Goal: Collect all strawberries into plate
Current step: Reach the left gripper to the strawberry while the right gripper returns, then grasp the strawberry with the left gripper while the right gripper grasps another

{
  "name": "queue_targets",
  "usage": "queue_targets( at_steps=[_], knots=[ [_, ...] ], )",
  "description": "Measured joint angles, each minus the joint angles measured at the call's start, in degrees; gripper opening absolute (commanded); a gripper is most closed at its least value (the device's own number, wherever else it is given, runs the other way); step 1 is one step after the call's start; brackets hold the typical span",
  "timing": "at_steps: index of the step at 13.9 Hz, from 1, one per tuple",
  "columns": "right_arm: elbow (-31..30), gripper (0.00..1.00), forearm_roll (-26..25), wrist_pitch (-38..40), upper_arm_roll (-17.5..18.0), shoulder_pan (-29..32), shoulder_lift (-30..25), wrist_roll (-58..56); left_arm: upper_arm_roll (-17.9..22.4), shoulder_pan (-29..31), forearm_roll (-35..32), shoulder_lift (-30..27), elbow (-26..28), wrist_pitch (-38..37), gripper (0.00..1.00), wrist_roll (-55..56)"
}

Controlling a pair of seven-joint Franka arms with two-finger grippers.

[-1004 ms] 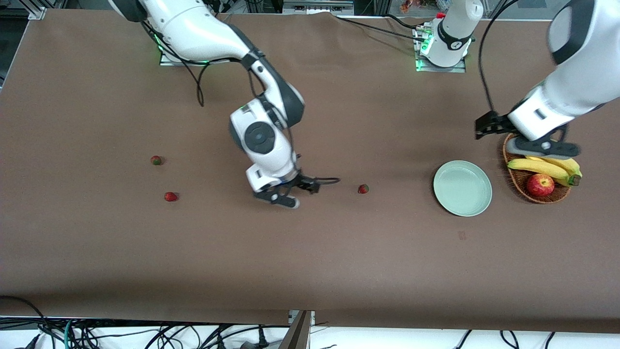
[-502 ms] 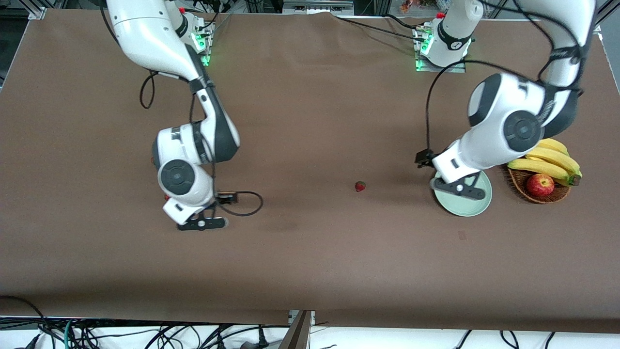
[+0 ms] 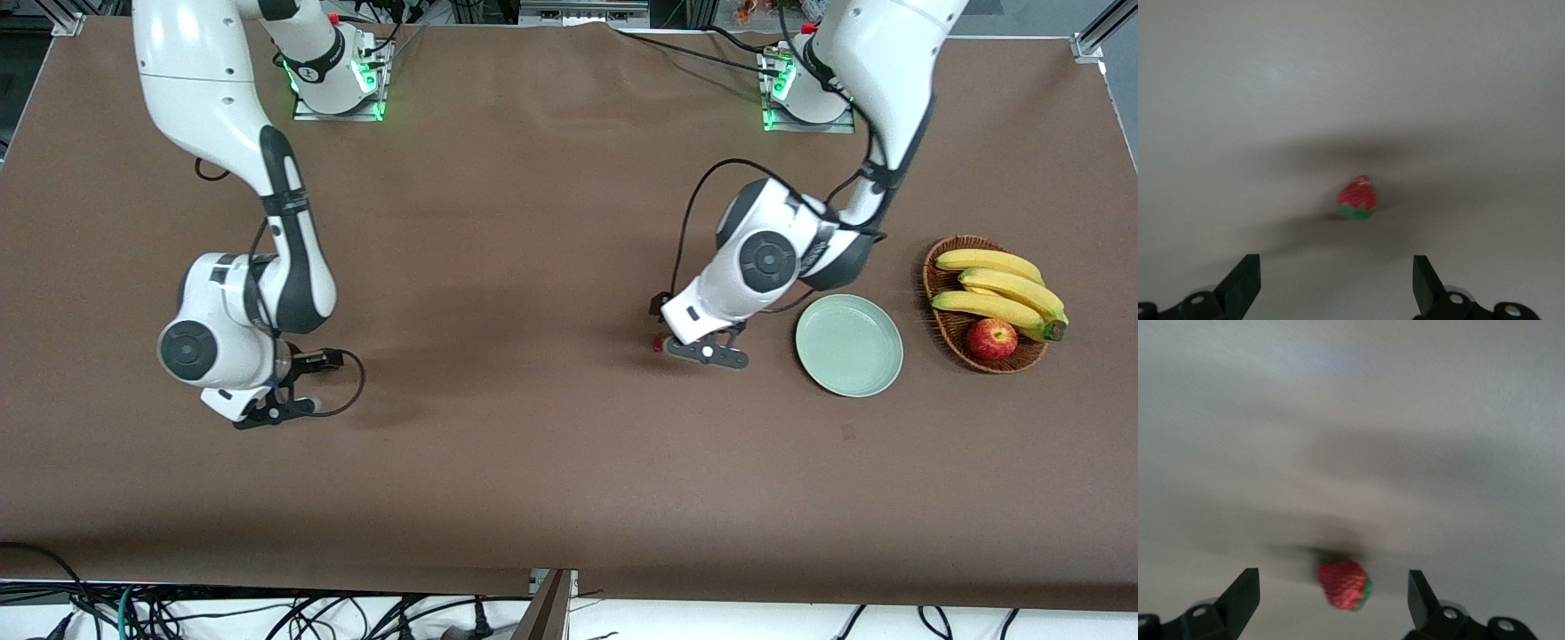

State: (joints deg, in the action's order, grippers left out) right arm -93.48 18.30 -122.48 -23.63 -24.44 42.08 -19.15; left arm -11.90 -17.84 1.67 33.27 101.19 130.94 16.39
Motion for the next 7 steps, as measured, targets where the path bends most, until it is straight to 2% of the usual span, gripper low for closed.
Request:
queue_targets(
  at_steps=[1,4,5,6,7],
  knots=[
    [-0.93,0.85,0.72,-1.05,0.10,0.50,0.01,-0.85,0.03,-0.45,-1.47,1.41,-0.03,1.84,1.00,0.83],
    [-2.46,0.46,1.07,-2.05,0.67,0.34,0.01,-1.09,0.04,-1.28,-3.51,5.06,-0.17,7.49,0.98,3.03],
    [-3.11,0.27,1.11,-2.06,0.90,0.25,0.02,-1.09,0.08,-2.08,-3.98,6.24,-0.22,9.60,0.60,3.64],
    [-3.35,0.18,1.12,-2.06,0.97,0.25,0.02,-1.09,0.12,-2.44,-4.38,6.58,-0.25,10.11,0.36,3.73],
    [-3.40,0.09,1.15,-2.06,0.97,0.25,-0.01,-1.09,0.12,-2.56,-5.20,6.75,-0.26,10.22,0.25,4.14]
  ],
)
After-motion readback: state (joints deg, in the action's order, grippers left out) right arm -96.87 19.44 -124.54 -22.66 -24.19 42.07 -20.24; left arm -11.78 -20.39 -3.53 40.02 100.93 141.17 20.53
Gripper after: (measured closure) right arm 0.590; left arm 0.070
